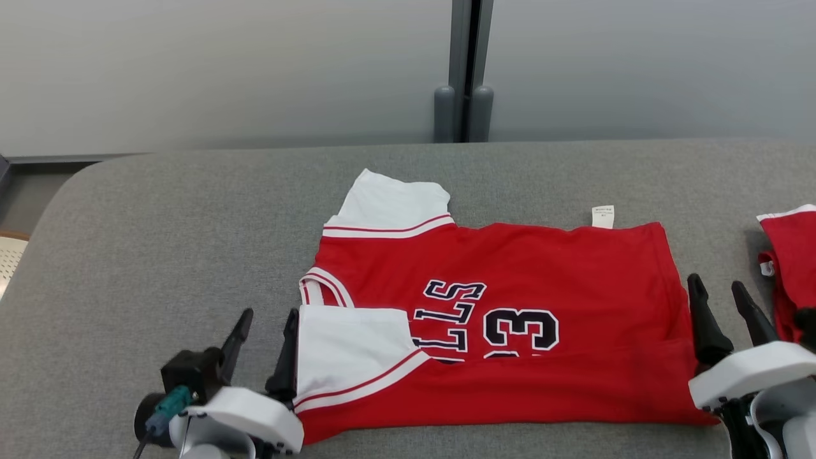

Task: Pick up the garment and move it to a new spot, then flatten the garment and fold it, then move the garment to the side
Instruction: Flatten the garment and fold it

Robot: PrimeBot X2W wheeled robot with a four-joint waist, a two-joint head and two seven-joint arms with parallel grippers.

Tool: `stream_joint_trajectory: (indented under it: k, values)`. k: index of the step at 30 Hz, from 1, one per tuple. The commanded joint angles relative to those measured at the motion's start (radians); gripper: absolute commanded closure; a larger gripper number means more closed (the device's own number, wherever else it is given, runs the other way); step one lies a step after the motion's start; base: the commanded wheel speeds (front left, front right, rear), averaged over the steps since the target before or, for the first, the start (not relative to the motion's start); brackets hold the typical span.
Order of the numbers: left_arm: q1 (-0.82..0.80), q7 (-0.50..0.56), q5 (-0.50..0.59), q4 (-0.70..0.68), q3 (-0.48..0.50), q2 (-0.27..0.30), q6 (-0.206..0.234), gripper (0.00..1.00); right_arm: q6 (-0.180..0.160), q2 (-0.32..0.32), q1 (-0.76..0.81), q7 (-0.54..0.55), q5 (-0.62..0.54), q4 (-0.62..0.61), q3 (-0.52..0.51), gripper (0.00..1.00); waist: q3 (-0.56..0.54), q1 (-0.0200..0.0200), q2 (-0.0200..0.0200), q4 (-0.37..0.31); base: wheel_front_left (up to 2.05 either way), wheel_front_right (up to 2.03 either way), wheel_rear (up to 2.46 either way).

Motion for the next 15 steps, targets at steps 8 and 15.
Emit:
stream_joint_trajectory:
  k: [8,15]
  values:
    - [-0.294,-0.003,0.035,0.09,-0.004,0.002,-0.005,0.0,0.0,-0.068,-0.166,-0.072,-0.031,-0.024,0.153,0.0,0.193,0.0,-0.0001,-0.087,0.0,0.0,0.0]
    - [-0.608,0.185,0.08,0.264,-0.037,0.088,-0.055,0.0,0.0,-0.054,-0.352,-0.092,-0.04,0.035,0.231,0.0,0.336,0.0,-0.0001,-0.179,0.0,0.0,0.0]
